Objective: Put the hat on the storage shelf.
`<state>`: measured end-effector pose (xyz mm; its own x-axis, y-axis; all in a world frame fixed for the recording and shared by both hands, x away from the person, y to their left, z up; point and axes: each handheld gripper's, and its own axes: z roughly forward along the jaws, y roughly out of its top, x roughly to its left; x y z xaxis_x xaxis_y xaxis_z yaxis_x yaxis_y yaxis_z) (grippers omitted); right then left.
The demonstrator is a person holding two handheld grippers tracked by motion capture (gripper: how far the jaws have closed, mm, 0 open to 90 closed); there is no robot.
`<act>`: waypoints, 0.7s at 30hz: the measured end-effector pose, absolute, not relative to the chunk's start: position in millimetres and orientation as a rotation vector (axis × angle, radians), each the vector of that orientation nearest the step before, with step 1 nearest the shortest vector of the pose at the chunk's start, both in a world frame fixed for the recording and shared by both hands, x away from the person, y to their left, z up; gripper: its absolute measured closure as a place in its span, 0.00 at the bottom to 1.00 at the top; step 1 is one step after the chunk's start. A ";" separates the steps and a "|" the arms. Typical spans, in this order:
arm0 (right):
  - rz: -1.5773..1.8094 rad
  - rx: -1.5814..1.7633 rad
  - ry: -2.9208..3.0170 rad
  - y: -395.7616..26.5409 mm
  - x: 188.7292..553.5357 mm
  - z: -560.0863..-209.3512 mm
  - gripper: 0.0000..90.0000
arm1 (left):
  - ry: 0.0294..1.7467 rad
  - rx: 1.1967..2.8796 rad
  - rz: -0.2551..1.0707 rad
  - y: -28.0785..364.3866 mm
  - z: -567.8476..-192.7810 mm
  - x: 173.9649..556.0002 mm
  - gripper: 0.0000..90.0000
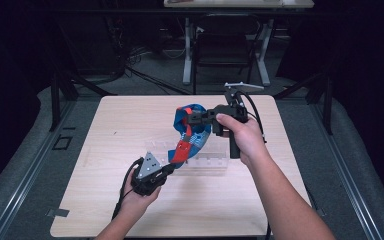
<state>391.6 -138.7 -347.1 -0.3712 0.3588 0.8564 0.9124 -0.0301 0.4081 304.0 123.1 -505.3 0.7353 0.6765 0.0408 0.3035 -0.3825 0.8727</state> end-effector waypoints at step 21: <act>-1.366 -1.415 -1.730 -150.7 399.8 -372.9 0.87 | 0.788 1.994 0.493 118.5 -522.7 310.3 0.98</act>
